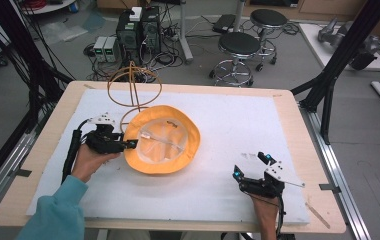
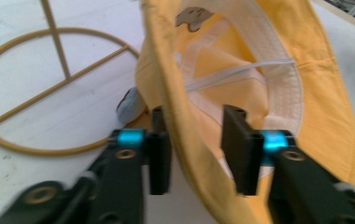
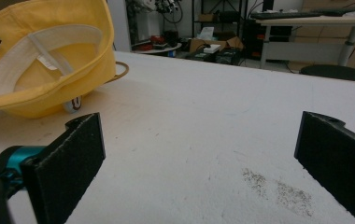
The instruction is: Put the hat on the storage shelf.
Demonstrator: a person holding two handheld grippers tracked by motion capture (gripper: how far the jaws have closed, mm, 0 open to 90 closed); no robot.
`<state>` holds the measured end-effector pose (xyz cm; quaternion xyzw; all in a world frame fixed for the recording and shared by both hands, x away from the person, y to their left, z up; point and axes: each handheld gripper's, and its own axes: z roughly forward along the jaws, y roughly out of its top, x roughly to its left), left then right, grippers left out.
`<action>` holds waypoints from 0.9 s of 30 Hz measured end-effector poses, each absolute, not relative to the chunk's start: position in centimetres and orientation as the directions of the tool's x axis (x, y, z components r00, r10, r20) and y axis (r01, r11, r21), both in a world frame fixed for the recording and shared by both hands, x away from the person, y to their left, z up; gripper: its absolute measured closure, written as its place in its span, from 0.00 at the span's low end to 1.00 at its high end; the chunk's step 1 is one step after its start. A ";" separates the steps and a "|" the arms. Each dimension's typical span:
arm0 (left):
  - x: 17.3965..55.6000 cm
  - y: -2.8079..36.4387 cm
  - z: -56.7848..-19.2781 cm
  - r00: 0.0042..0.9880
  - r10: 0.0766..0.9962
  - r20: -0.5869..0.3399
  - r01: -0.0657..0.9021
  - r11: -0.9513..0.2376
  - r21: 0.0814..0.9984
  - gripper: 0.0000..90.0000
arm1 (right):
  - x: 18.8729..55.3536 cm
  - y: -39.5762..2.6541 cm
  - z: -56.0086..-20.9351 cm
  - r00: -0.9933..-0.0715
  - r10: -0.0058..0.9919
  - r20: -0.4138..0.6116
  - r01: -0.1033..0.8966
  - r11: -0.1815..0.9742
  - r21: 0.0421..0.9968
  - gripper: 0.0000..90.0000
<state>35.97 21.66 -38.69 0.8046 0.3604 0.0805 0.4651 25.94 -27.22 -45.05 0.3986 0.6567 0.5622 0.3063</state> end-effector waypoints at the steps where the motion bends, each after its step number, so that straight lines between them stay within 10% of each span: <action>1: 35.9 21.6 -38.7 0.730 0.653 -0.201 0.498 -0.307 0.811 0.79 | 25.9 -27.2 -45.0 -0.495 0.868 0.044 0.178 0.051 0.983 0.01; 9: 35.3 21.5 -38.3 0.739 0.643 -0.201 0.491 -0.310 0.814 0.95 | 25.9 -27.2 -45.0 -0.496 0.867 0.045 0.178 0.051 0.983 0.01; 27: 33.6 24.1 -35.4 0.733 0.658 -0.174 0.445 -0.270 0.854 0.95 | 25.9 -27.2 -45.1 -0.493 0.869 0.037 0.174 0.057 0.983 0.01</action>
